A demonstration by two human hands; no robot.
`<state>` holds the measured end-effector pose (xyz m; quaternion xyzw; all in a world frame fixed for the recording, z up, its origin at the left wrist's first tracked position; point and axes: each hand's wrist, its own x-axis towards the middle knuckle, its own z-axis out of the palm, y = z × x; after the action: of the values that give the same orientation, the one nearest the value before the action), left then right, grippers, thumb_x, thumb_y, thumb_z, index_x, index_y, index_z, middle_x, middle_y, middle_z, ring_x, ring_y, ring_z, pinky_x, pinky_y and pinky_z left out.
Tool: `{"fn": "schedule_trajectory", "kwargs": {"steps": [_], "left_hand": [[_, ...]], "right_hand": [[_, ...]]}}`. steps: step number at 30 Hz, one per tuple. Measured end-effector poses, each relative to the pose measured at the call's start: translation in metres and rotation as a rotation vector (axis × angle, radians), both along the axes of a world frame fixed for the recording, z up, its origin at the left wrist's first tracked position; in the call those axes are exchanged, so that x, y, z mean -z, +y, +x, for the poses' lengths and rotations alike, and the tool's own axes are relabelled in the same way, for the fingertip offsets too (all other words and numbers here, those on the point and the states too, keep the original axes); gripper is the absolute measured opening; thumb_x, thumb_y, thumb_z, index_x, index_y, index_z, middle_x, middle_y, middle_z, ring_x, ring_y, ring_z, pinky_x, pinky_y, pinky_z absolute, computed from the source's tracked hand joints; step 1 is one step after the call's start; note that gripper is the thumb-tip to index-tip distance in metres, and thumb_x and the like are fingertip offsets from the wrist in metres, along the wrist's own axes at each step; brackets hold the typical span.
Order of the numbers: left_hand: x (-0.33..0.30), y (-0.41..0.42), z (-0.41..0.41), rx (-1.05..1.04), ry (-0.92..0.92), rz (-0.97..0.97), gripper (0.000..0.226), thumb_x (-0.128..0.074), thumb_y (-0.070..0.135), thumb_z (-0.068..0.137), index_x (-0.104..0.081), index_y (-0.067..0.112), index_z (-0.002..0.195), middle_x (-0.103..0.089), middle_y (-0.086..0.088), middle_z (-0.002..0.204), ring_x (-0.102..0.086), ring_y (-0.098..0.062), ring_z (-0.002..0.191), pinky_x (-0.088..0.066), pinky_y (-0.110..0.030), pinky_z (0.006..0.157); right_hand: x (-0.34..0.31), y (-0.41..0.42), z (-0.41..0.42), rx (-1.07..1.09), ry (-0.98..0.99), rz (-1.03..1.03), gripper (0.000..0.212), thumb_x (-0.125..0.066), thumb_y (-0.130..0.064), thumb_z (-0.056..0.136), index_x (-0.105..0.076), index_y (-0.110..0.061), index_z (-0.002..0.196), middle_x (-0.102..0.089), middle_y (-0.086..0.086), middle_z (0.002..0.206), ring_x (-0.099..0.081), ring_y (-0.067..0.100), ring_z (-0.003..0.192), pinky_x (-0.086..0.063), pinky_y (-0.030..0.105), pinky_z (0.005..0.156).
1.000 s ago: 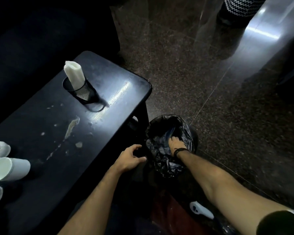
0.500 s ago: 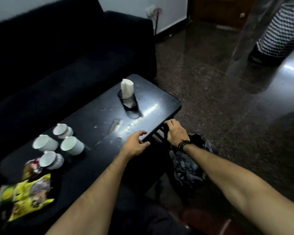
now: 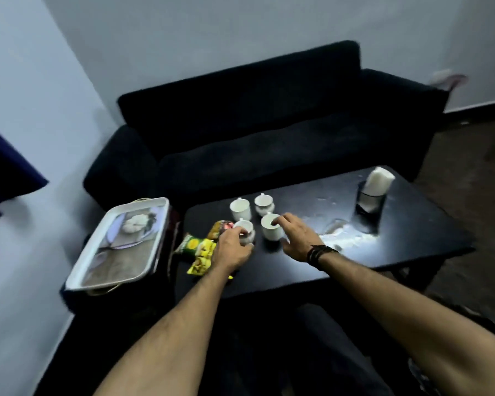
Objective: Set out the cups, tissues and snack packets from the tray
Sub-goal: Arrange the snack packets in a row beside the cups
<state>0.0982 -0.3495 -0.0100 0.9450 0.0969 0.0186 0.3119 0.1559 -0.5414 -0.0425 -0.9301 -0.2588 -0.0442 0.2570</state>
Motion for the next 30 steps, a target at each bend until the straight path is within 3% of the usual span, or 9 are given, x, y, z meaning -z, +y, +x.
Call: {"fn": "schedule_trajectory", "kwargs": {"steps": [4,8,11,15,20,24,28,30], "left_hand": [[0.013,0.063,-0.031,-0.197,0.052,0.028,0.038,-0.070,0.030,0.078,-0.065,0.018,0.114,-0.064,-0.009,0.118,-0.060,-0.029,0.110,-0.049,-0.033,0.090],[0.036,0.107,-0.048,-0.297,0.143,0.065,0.046,-0.071,0.030,0.079,-0.061,0.017,0.122,-0.060,-0.010,0.125,-0.056,-0.028,0.117,-0.047,-0.034,0.095],[0.052,0.123,-0.051,-0.344,0.169,0.050,0.046,-0.072,0.033,0.080,-0.060,0.017,0.122,-0.058,-0.010,0.124,-0.057,-0.028,0.115,-0.048,-0.034,0.091],[0.071,0.134,-0.044,-0.392,0.180,0.032,0.054,-0.066,0.036,0.085,-0.051,0.018,0.134,-0.052,-0.010,0.131,-0.054,-0.028,0.119,-0.046,-0.033,0.091],[0.089,0.136,-0.023,-0.442,0.135,0.002,0.061,-0.056,0.038,0.093,-0.036,0.017,0.147,-0.042,-0.011,0.146,-0.046,-0.029,0.131,-0.042,-0.036,0.101],[0.105,0.135,-0.003,-0.483,0.098,-0.011,0.064,-0.050,0.043,0.094,-0.031,0.019,0.150,-0.033,-0.010,0.153,-0.042,-0.030,0.134,-0.040,-0.038,0.102],[0.117,0.140,0.022,-0.537,0.069,-0.019,0.063,-0.042,0.049,0.096,-0.026,0.023,0.151,-0.024,-0.011,0.159,-0.039,-0.033,0.137,-0.040,-0.041,0.103],[0.120,0.144,0.035,-0.546,0.063,-0.009,0.062,-0.039,0.048,0.097,-0.024,0.025,0.152,-0.020,-0.010,0.161,-0.037,-0.032,0.139,-0.040,-0.042,0.103]], "right_hand": [[0.010,0.069,-0.009,-0.131,0.087,-0.052,0.043,-0.057,-0.020,0.083,-0.047,-0.018,0.125,-0.047,0.005,0.127,-0.048,0.028,0.119,-0.045,0.035,0.083],[0.028,0.118,-0.014,-0.218,0.185,-0.108,0.046,-0.060,-0.032,0.085,-0.047,-0.016,0.126,-0.049,0.008,0.129,-0.050,0.031,0.120,-0.049,0.046,0.091],[0.046,0.142,-0.015,-0.244,0.236,-0.138,0.052,-0.060,-0.038,0.087,-0.044,-0.016,0.132,-0.046,0.007,0.135,-0.046,0.029,0.126,-0.047,0.043,0.096],[0.064,0.170,-0.013,-0.283,0.201,-0.158,0.077,-0.053,-0.047,0.092,-0.015,-0.020,0.154,-0.020,0.006,0.161,-0.022,0.028,0.147,-0.024,0.039,0.119],[0.086,0.189,-0.006,-0.354,0.211,-0.262,0.071,-0.035,-0.054,0.098,-0.001,-0.030,0.155,0.001,0.003,0.165,-0.002,0.031,0.151,-0.010,0.047,0.122],[0.097,0.189,0.005,-0.355,0.199,-0.390,0.061,-0.028,-0.047,0.101,-0.013,-0.024,0.155,-0.008,0.004,0.164,-0.019,0.029,0.148,-0.014,0.048,0.120],[0.080,0.197,0.022,-0.308,0.045,-0.139,0.048,-0.040,-0.026,0.099,-0.037,-0.013,0.145,-0.031,0.011,0.157,-0.038,0.030,0.137,-0.027,0.041,0.115],[0.070,0.206,0.036,-0.253,-0.019,-0.108,0.055,-0.047,-0.007,0.090,-0.038,-0.009,0.144,-0.027,0.015,0.157,-0.031,0.030,0.142,-0.022,0.036,0.118]]}}
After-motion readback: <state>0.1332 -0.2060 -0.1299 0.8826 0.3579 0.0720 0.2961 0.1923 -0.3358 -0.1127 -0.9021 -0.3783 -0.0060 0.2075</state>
